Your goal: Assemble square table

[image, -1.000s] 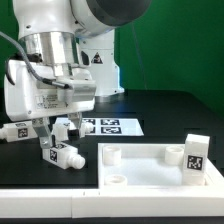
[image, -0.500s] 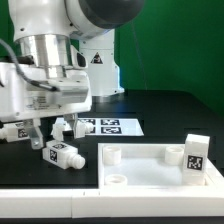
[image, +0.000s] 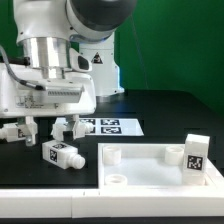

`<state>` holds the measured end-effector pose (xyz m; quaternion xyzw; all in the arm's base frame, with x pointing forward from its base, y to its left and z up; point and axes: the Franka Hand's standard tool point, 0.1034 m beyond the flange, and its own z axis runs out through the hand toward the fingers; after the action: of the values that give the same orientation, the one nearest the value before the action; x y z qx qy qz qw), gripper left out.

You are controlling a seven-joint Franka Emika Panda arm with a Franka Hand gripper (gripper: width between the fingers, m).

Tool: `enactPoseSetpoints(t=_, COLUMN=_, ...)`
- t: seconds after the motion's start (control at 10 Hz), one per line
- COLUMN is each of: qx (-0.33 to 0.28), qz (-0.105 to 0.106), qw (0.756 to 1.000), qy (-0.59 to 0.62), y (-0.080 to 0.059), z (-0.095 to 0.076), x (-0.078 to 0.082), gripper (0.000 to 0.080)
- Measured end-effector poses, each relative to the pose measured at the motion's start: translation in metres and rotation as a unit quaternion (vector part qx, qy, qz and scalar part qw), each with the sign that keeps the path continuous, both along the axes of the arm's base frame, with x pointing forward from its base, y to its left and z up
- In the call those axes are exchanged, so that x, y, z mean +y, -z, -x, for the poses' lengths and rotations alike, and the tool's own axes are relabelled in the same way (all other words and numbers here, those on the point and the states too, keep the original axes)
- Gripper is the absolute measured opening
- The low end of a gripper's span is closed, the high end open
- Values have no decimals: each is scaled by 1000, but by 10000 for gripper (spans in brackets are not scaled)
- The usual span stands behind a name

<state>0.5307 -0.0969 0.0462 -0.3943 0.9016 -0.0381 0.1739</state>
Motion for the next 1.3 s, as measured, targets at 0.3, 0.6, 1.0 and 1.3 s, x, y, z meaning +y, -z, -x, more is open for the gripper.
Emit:
enactPoseSetpoints(t=0.3, qx=-3, qz=3, qw=1000, qy=4, y=-4, z=-3, x=11, gripper=649)
enactPoseSetpoints(t=0.6, qx=7, qz=3, qw=1000, qy=4, y=7, z=0, x=11, gripper=649)
enactPoseSetpoints(t=1.0, qx=26, qz=4, qw=1000, qy=9, y=27, z=7, x=15, gripper=649)
enactPoseSetpoints(t=1.3, qx=35, qz=5, qw=999, qy=19, y=35, z=12, x=21, gripper=649)
